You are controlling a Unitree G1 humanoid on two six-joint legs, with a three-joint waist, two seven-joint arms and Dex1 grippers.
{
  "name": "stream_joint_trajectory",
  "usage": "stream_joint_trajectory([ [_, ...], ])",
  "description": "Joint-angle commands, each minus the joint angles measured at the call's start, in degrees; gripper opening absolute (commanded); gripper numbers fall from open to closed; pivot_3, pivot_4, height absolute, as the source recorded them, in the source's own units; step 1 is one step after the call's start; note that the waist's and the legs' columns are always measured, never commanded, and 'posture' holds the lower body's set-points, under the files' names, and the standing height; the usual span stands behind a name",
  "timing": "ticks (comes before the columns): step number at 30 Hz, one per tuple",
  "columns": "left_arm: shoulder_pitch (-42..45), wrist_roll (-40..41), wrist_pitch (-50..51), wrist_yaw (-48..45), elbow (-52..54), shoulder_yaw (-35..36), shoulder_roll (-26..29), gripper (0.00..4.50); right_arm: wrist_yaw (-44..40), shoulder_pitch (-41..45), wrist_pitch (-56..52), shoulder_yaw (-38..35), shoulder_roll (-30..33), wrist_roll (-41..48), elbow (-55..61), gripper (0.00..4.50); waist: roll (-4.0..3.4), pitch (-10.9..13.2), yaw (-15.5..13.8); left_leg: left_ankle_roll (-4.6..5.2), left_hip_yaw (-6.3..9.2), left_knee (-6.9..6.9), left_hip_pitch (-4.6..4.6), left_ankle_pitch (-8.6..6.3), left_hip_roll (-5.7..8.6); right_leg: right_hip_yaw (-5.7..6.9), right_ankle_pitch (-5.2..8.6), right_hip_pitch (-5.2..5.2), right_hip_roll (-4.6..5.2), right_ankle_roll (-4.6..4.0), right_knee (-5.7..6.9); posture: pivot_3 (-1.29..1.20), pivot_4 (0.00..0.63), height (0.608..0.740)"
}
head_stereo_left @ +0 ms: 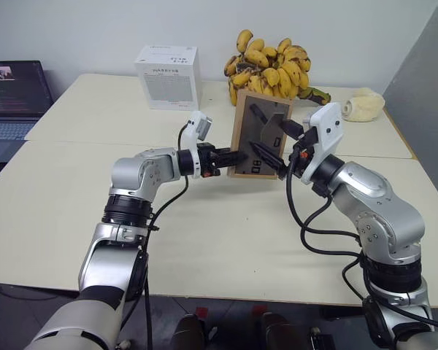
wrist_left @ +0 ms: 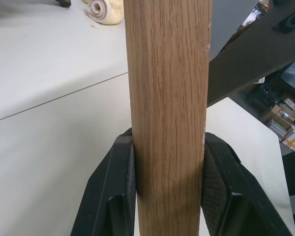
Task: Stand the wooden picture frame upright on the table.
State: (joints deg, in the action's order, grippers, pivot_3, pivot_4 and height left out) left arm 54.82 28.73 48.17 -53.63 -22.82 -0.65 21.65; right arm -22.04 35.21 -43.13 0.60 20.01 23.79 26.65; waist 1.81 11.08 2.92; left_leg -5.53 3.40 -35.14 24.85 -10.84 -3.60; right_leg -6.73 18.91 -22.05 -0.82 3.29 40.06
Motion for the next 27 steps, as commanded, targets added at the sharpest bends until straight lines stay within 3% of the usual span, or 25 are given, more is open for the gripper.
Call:
stream_joint_trajectory([
  [1, 2.54, 1.29, -1.16, -1.48, 3.94, 0.71, -0.4, 1.32, -0.09, 1.31, 1.46, -0.83, 0.15, -0.11, -0.22, 4.11, 0.0, 0.0, 0.01, 0.0, 0.0, 0.0, 0.0, 0.0, 0.0, 0.0, 0.0, 0.0, 0.0, 0.0, 0.0, 0.0, 0.15, 0.74],
  [2, 2.52, 1.34, -1.06, -1.52, 4.12, 0.75, -0.39, 1.32, 0.13, 1.59, 1.51, -1.05, 0.06, -0.17, -0.64, 4.44, 0.0, 0.0, 0.01, 0.0, 0.0, 0.0, 0.0, 0.0, 0.0, 0.0, 0.0, 0.0, 0.0, 0.0, 0.0, 0.0, 0.15, 0.74],
  [8, 2.22, 1.06, -1.16, -1.64, 4.11, 1.02, -0.33, 1.32, -0.98, 2.04, 2.31, 0.15, 3.45, -3.0, -0.94, 4.48, 0.0, 0.0, 0.0, 0.0, 0.0, 0.0, 0.0, 0.0, 0.0, 0.0, 0.0, 0.0, 0.0, 0.0, 0.01, 0.0, 0.15, 0.74],
  [15, 1.47, 0.9, 0.35, -1.53, 3.82, 1.19, 1.37, 1.32, -9.87, -4.9, 6.93, -0.93, 17.36, -6.36, 0.62, 4.48, 0.0, 0.0, -0.25, 0.01, -0.01, 0.0, 0.02, 0.0, 0.02, 0.0, 0.0, 0.0, 0.01, 0.0, -0.05, 0.0, 0.15, 0.74],
  [19, -0.17, 1.46, 3.6, -1.5, 6.17, 0.53, 3.12, 1.32, -14.84, -10.48, 15.21, -1.01, 24.48, -10.76, -2.63, 4.48, 0.0, 0.0, -0.21, 0.01, -0.02, -0.02, 0.02, 0.0, 0.01, -0.02, 0.0, 0.01, 0.0, 0.0, -0.04, 0.0, 0.15, 0.74],
  [21, -0.77, 3.52, 9.2, -0.47, 8.37, 1.45, 3.65, 1.32, -15.46, -12.93, 26.29, 0.67, 27.56, -16.93, -7.44, 4.48, 0.0, 0.0, -0.19, 0.01, -0.03, -0.04, 0.01, 0.0, 0.02, -0.03, 0.0, 0.02, 0.0, 0.0, -0.04, 0.0, 0.15, 0.74],
  [24, -2.36, 8.01, 19.94, 0.08, 14.23, 2.53, 5.15, 1.32, -10.36, -13.73, 51.46, 4.98, 31.79, -31.73, -18.12, 4.48, 0.0, 0.0, 0.02, 0.01, -0.07, -0.08, 0.01, -0.01, 0.02, -0.07, 0.0, 0.02, 0.01, 0.02, -0.03, 0.0, 0.15, 0.74],
  [27, -2.88, 14.37, 34.15, 1.47, 19.07, 6.7, 6.74, 1.32, 1.86, -10.67, 71.97, 7.74, 32.56, -45.24, -28.99, 4.48, 0.0, 0.0, 0.5, 0.01, -0.1, -0.1, -0.01, 0.0, 0.01, -0.1, 0.0, 0.01, 0.0, 0.02, 0.0, 0.0, 0.15, 0.74],
])
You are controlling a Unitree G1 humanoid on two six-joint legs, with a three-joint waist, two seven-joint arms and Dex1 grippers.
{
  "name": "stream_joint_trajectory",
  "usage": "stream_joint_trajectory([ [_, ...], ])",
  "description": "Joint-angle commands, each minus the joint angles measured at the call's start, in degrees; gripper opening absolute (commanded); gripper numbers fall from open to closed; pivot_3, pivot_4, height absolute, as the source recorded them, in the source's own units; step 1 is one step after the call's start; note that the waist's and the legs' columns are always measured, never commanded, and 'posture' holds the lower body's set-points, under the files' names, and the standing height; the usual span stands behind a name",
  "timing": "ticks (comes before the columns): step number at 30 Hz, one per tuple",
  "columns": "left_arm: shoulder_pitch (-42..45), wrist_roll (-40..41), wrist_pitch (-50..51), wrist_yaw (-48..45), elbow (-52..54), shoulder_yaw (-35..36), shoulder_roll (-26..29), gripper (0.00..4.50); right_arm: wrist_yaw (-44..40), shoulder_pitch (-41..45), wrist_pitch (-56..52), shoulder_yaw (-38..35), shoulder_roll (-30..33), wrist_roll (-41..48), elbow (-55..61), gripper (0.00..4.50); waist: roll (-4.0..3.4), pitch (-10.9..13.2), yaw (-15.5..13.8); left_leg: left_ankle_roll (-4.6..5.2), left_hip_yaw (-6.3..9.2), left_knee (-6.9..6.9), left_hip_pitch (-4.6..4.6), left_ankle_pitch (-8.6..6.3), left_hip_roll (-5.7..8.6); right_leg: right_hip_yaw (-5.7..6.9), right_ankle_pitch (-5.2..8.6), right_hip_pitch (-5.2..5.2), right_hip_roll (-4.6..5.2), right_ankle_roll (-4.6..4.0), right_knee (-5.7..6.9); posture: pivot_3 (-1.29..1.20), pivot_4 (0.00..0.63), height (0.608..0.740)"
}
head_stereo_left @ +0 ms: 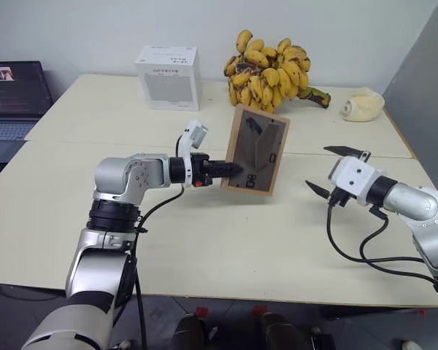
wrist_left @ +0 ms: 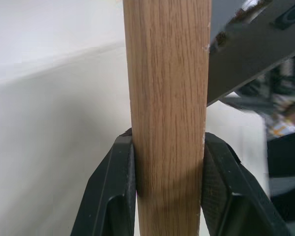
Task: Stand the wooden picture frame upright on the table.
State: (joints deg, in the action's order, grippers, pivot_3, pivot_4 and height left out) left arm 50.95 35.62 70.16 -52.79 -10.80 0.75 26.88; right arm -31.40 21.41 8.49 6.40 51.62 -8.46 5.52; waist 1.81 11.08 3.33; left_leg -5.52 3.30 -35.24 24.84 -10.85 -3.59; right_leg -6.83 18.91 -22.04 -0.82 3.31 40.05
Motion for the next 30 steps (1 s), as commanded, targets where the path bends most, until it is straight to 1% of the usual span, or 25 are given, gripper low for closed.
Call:
stream_joint_trajectory([
  [1, 1.06, 8.89, 15.82, 1.45, 7.95, 6.87, 1.68, 1.32, 15.48, 4.4, 25.3, 2.54, 0.88, -17.2, -10.72, 4.48, 0.0, 0.0, 0.25, 0.0, 0.0, 0.0, -0.02, 0.0, -0.01, 0.0, 0.0, 0.0, 0.0, 0.0, 0.01, 0.0, 0.15, 0.74],
  [3, 0.93, 11.35, 20.64, 3.28, 9.73, 9.28, 2.23, 1.32, 24.23, 7.2, 32.55, 3.55, 0.02, -24.64, -15.58, 4.48, 0.0, 0.0, 0.39, -0.01, -0.01, 0.0, -0.03, 0.01, 0.0, -0.03, 0.0, -0.05, -0.01, 0.0, 0.1, 0.0, 0.15, 0.74],
  [6, 0.2, 16.62, 22.34, 6.49, 10.57, 10.42, 3.87, 1.32, 35.4, 10.92, 38.62, 4.63, -1.96, -33.15, -20.27, 4.48, 0.0, 0.0, 0.49, -0.05, 0.0, -0.07, -0.07, 0.03, -0.01, -0.05, 0.0, -0.06, -0.01, -0.01, 0.27, 0.0, 0.15, 0.74],
  [9, -0.89, 21.9, 22.34, 9.81, 11.37, 9.98, 5.66, 1.32, 45.45, 13.61, 41.96, 5.86, -3.71, -40.92, -21.89, 4.48, 0.0, 0.01, 0.28, -0.24, 0.02, -0.31, -0.08, 0.14, 0.0, -0.05, 0.0, -0.03, 0.0, -0.01, 0.48, 0.0, 0.15, 0.74],
  [12, -1.28, 27.49, 22.34, 13.86, 11.64, 9.88, 6.57, 1.32, 54.96, 16.24, 42.25, 7.26, -6.19, -47.33, -22.77, 4.48, 0.0, 0.01, 0.11, -0.24, 0.03, -0.64, -0.08, 0.14, 0.05, -0.1, 0.01, -0.04, 0.01, -0.02, 0.81, 0.0, 0.15, 0.74],
  [16, -0.66, 33.41, 22.34, 18.52, 10.08, 9.36, 7.37, 1.32, 62.49, 19.13, 41.56, 10.5, -7.9, -53.56, -25.56, 4.48, 0.01, 0.01, -0.06, -0.2, 0.11, -0.79, -0.1, 0.13, 0.1, -0.09, -0.01, -0.02, 0.02, -0.01, 1.02, 0.0, 0.15, 0.74],
  [20, -0.42, 39.0, 22.34, 21.81, 9.19, 8.12, 8.99, 1.32, 66.79, 22.09, 42.05, 14.34, -8.8, -57.26, -29.41, 4.48, 0.01, 0.01, 0.01, -0.19, 0.13, -0.79, -0.12, 0.14, 0.1, -0.08, -0.01, 0.0, 0.01, -0.01, 1.03, 0.0, 0.15, 0.74],
  [25, -1.36, 45.46, 22.34, 25.14, 9.71, 6.48, 11.08, 1.32, 70.53, 25.19, 42.71, 17.15, -7.9, -58.94, -33.28, 4.48, 0.01, 0.01, 0.0, -0.19, 0.12, -0.75, -0.12, 0.14, 0.1, -0.09, 0.0, -0.01, 0.02, -0.02, 1.01, 0.0, 0.15, 0.74],
  [30, -1.87, 49.44, 22.34, 27.87, 9.46, 6.25, 12.32, 1.32, 73.61, 27.07, 43.48, 18.79, -6.18, -60.17, -35.65, 4.48, 0.01, 0.01, 0.0, -0.19, 0.13, -0.78, -0.12, 0.14, 0.11, -0.08, -0.01, -0.01, 0.02, -0.02, 1.03, 0.0, 0.15, 0.74],
])
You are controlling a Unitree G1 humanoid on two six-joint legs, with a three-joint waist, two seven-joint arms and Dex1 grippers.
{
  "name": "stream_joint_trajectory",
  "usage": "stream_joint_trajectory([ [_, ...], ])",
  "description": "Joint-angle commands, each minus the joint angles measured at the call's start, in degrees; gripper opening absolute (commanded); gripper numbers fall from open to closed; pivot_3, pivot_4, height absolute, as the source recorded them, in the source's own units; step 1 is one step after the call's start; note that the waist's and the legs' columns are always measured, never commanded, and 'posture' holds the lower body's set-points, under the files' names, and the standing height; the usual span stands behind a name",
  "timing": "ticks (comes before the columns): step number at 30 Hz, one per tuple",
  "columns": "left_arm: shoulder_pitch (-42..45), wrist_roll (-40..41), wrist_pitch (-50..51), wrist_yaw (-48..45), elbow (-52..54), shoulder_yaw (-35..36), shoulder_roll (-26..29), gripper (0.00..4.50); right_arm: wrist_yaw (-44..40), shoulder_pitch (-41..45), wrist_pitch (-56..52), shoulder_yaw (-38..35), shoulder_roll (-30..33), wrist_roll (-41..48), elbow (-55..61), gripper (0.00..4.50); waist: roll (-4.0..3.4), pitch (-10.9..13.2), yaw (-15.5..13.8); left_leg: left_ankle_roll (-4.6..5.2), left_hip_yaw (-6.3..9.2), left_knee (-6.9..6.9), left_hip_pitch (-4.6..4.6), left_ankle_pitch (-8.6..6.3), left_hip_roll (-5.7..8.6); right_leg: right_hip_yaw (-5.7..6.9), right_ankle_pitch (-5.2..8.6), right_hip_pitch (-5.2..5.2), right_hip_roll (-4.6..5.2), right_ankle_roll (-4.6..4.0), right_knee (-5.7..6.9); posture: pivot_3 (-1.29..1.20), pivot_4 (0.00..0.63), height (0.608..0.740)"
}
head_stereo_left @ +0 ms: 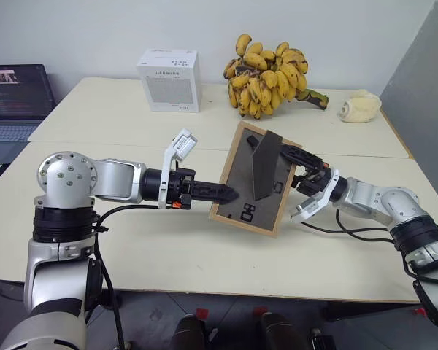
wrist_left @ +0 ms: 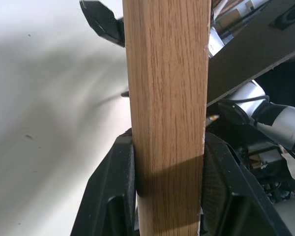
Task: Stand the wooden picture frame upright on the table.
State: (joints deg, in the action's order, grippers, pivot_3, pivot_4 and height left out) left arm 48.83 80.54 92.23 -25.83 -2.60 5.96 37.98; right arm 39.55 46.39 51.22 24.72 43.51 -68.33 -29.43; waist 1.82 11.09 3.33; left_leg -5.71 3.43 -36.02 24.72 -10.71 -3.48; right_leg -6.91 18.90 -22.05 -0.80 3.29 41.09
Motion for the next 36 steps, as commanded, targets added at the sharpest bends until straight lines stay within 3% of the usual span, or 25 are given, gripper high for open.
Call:
stream_joint_trajectory([
  [1, 0.21, 4.98, 0.27, 1.36, 1.16, 1.04, 1.34, 1.32, 3.04, 2.27, 0.81, 0.71, 2.08, -0.4, -0.91, 4.48, 0.0, 0.0, 0.0, 0.0, 0.01, 0.0, 0.0, 0.0, 0.0, 0.01, 0.0, 0.01, 0.0, 0.0, 0.0, 0.0, 0.15, 0.74],
  [4, 0.43, 5.6, 0.27, 2.93, 0.37, 1.52, 1.2, 1.32, 4.11, 2.49, 0.79, 1.54, 2.49, -0.5, -0.88, 4.02, 0.0, 0.0, 0.0, 0.01, 0.01, 0.0, 0.0, 0.0, 0.0, 0.0, 0.0, 0.01, 0.0, 0.0, 0.0, 0.0, 0.15, 0.74],
  [10, 1.07, 6.01, 0.27, 4.12, -0.67, 1.69, 1.25, 1.32, 5.29, 1.49, 0.02, 2.08, 1.97, -0.46, 1.39, 2.51, 0.0, 0.0, -0.02, 0.0, 0.01, 0.0, 0.0, 0.0, 0.0, 0.01, 0.0, 0.01, 0.0, 0.0, 0.0, 0.0, 0.15, 0.74],
  [16, 1.93, 6.06, 0.27, 4.18, -1.68, 1.15, 1.5, 1.32, 5.5, -0.08, -0.95, 2.29, 1.65, -0.1, 4.17, 1.46, 0.0, 0.0, -0.03, 0.0, 0.02, 0.0, 0.0, 0.0, 0.01, 0.02, 0.0, 0.01, 0.0, 0.0, 0.0, 0.0, 0.15, 0.74],
  [31, 0.77, 3.23, -2.61, 4.53, 0.86, 1.92, 0.95, 1.32, 4.63, -0.36, -1.26, 2.18, 2.0, 1.15, 4.63, 1.33, 0.0, 0.0, -0.03, 0.0, 0.03, -0.01, 0.0, 0.0, 0.01, 0.02, 0.0, 0.01, 0.0, 0.0, 0.02, 0.0, 0.15, 0.74],
  [32, 0.46, 3.23, -2.65, 4.09, 1.29, 2.11, 1.14, 2.0, 4.57, -0.27, -1.17, 2.27, 1.98, 1.13, 4.52, 1.33, 0.0, 0.0, -0.03, 0.01, 0.02, 0.0, 0.0, 0.0, 0.01, 0.01, 0.0, 0.01, 0.0, 0.0, 0.01, 0.0, 0.15, 0.74],
  [36, -1.83, 0.39, -4.51, -1.2, 7.65, 1.66, 3.69, 2.76, 3.98, 0.51, -0.69, 2.6, 1.74, 1.4, 3.3, 1.33, 0.0, 0.0, -0.01, 0.0, 0.02, 0.0, 0.0, 0.0, 0.01, 0.01, 0.0, 0.01, 0.0, 0.0, 0.01, 0.0, 0.15, 0.74],
])
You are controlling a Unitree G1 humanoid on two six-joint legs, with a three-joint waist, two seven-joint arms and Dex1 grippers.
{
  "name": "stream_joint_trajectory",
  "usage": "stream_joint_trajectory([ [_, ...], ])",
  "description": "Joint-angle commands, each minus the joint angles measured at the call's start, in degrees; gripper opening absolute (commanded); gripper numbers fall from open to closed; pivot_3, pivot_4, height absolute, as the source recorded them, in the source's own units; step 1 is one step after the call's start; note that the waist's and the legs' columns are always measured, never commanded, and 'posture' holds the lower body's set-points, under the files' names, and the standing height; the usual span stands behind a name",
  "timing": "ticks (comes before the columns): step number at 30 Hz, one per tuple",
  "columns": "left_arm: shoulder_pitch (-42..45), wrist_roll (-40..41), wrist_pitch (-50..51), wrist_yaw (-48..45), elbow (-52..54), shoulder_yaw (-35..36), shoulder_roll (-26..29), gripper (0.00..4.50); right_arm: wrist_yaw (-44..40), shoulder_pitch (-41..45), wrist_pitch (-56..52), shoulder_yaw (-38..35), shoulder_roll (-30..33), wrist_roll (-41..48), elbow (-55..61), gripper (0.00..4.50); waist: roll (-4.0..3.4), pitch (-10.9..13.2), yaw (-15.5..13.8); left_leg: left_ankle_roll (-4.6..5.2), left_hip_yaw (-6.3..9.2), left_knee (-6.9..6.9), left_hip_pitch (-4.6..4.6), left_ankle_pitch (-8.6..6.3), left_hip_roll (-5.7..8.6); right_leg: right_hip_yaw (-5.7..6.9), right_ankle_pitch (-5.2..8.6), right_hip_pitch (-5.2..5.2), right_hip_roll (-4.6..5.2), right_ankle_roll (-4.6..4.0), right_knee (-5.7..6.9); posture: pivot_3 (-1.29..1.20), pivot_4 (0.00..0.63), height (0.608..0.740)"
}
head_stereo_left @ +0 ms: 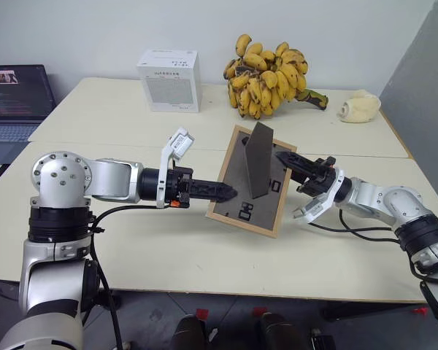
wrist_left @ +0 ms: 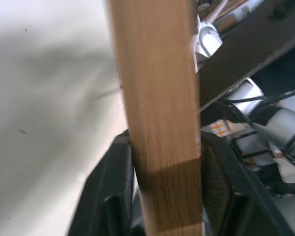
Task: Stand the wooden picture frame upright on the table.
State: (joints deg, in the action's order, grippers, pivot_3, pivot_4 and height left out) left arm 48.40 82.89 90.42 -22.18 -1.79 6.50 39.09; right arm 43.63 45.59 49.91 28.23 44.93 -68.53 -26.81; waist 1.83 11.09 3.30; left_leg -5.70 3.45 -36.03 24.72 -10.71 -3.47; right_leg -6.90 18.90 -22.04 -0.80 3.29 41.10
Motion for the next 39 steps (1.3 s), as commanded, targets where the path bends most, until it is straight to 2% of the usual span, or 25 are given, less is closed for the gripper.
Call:
stream_joint_trajectory([
  [1, -2.21, -2.96, -3.85, -6.81, 8.5, 1.18, 3.38, 2.76, -0.25, 1.59, 0.97, -0.77, 0.25, 1.78, 0.23, 1.33, 0.0, 0.0, 0.02, 0.0, -0.01, 0.01, 0.0, 0.0, 0.0, -0.02, 0.0, 0.0, 0.0, 0.0, 0.0, 0.0, 0.15, 0.74],
  [3, -4.04, -5.79, -7.47, -10.75, 11.51, 1.5, 5.06, 2.76, -0.48, 2.12, 1.65, -0.59, 0.07, 2.09, -0.73, 1.33, 0.0, 0.0, 0.16, -0.01, -0.01, 0.01, 0.0, 0.0, -0.01, -0.01, 0.0, 0.0, 0.0, 0.0, 0.0, 0.0, 0.15, 0.74],
  [5, -7.03, -10.72, -15.76, -16.48, 16.08, 3.59, 6.93, 2.76, -0.43, 2.81, 2.23, -0.37, -0.27, 2.1, -1.93, 1.33, 0.0, 0.0, 0.23, 0.0, -0.01, 0.02, -0.01, 0.0, -0.02, 0.0, 0.0, 0.0, 0.0, 0.0, 0.01, 0.0, 0.15, 0.74],
  [7, -11.2, -14.84, -24.12, -22.75, 19.98, 7.65, 9.08, 2.76, -0.69, 3.32, 2.84, -0.21, -0.91, 2.48, -3.0, 1.33, 0.0, 0.0, 0.27, -0.01, -0.06, 0.03, -0.02, 0.0, -0.02, -0.04, 0.0, -0.01, 0.0, -0.01, 0.01, 0.0, 0.15, 0.74],
  [9, -15.61, -17.58, -29.59, -25.13, 22.23, 12.09, 10.41, 2.76, -0.7, 3.84, 3.5, 0.22, -1.45, 2.47, -4.04, 1.33, 0.0, 0.0, 0.35, -0.01, -0.07, 0.03, -0.02, 0.0, -0.04, -0.03, 0.0, -0.02, 0.0, -0.01, 0.0, 0.0, 0.15, 0.74],
  [14, -27.52, -15.24, -33.16, -21.2, 29.83, 24.37, 9.01, 2.76, -1.56, 5.74, 5.07, 1.53, -4.07, 3.64, -9.73, 1.33, 0.0, 0.0, 0.71, 0.01, -0.1, 0.04, -0.05, -0.01, -0.03, -0.05, 0.01, 0.0, 0.03, -0.04, -0.02, 0.0, 0.15, 0.74],
  [17, -33.65, -13.37, -34.57, -18.0, 34.92, 28.44, 7.66, 2.76, -3.86, 6.85, 7.05, 1.7, -6.16, 6.42, -14.32, 1.33, 0.06, 0.03, 1.01, 0.02, -0.15, 0.04, -0.07, -0.01, -0.05, -0.1, 0.01, 0.01, 0.06, -0.05, -0.05, 0.0, 0.15, 0.74],
  [21, -47.83, -16.88, -37.93, -14.11, 45.04, 33.68, 3.54, 2.76, -21.06, 8.64, 13.63, -0.24, -13.3, 24.04, -25.94, 1.33, 0.12, 0.04, 1.47, 0.01, -0.08, 0.03, -0.15, -0.01, -0.03, -0.03, 0.01, 0.19, 0.08, -0.05, -0.05, 0.0, 0.15, 0.74],
  [22, -50.56, -16.6, -38.35, -12.73, 45.92, 34.81, 2.19, 2.76, -28.18, 8.29, 14.27, -0.88, -15.38, 31.59, -27.59, 1.33, 0.13, 0.04, 1.76, 0.02, -0.1, 0.07, -0.3, -0.02, -0.06, -0.05, 0.01, 0.32, 0.07, -0.05, -0.14, 0.0, 0.15, 0.74],
  [24, -55.44, -16.57, -39.69, -10.74, 46.71, 36.19, -0.01, 2.76, -47.67, 6.07, 9.89, -2.47, -19.91, 50.12, -26.76, 1.33, 0.2, 0.12, 1.98, 0.08, -0.17, 0.21, -0.83, -0.07, -0.1, -0.09, 0.03, 0.85, 0.07, -0.07, -0.29, 0.0, 0.15, 0.74],
  [26, -58.63, -17.59, -41.32, -10.02, 47.25, 36.53, -1.45, 2.76, -65.59, 2.79, -1.29, -4.81, -23.63, 67.41, -20.77, 1.33, 0.27, 0.14, 1.97, 0.14, -0.01, 0.18, -0.92, -0.1, -0.17, 0.04, 0.07, 0.95, -0.02, -0.14, -0.21, 0.0, 0.15, 0.74],
  [28, -60.5, -17.5, -42.69, -8.02, 47.88, 36.65, -2.55, 2.76, -84.21, -1.36, -21.94, -7.62, -26.75, 84.89, -11.21, 1.33, 0.19, 0.19, 1.7, 0.14, 0.11, 0.2, -1.15, -0.11, -0.18, 0.15, 0.09, 1.29, -0.01, -0.19, -0.23, 0.0, 0.15, 0.74],
  [29, -61.1, -17.58, -43.31, -7.27, 48.26, 36.5, -2.78, 2.76, -90.46, -2.93, -29.66, -8.39, -27.29, 90.56, -8.02, 1.33, 0.16, 0.22, 1.08, 0.14, 0.22, 0.18, -1.18, -0.11, -0.15, 0.25, 0.1, 1.38, 0.0, -0.2, -0.23, 0.0, 0.15, 0.74],
  [31, -61.87, -18.11, -44.07, -6.01, 48.47, 35.75, -2.48, 2.76, -96.67, -4.94, -40.37, -9.91, -27.42, 95.94, -4.42, 1.33, 0.11, 0.25, 0.83, 0.11, 0.41, 0.19, -1.31, -0.14, -0.11, 0.44, 0.15, 1.71, 0.05, -0.25, -0.39, 0.0, 0.15, 0.74],
  [34, -62.75, -19.11, -44.29, -4.92, 47.98, 34.3, -1.17, 2.76, -100.06, -7.0, -52.55, -12.44, -28.1, 99.94, -1.91, 1.33, 0.05, 0.28, 0.37, 0.1, 0.53, 0.22, -1.31, -0.15, -0.12, 0.61, 0.24, 1.68, 0.02, -0.38, -0.39, 0.0, 0.15, 0.74],
  [39, -63.69, -20.8, -45.76, -6.44, 48.09, 32.44, 1.0, 2.76, -102.68, -9.79, -61.34, -14.03, -29.49, 100.45, 0.48, 1.33, -0.06, 0.35, 0.3, 0.1, 0.51, 0.32, -1.27, -0.15, -0.21, 0.6, 0.33, 1.5, -0.09, -0.49, -0.38, 0.0, 0.15, 0.74],
])
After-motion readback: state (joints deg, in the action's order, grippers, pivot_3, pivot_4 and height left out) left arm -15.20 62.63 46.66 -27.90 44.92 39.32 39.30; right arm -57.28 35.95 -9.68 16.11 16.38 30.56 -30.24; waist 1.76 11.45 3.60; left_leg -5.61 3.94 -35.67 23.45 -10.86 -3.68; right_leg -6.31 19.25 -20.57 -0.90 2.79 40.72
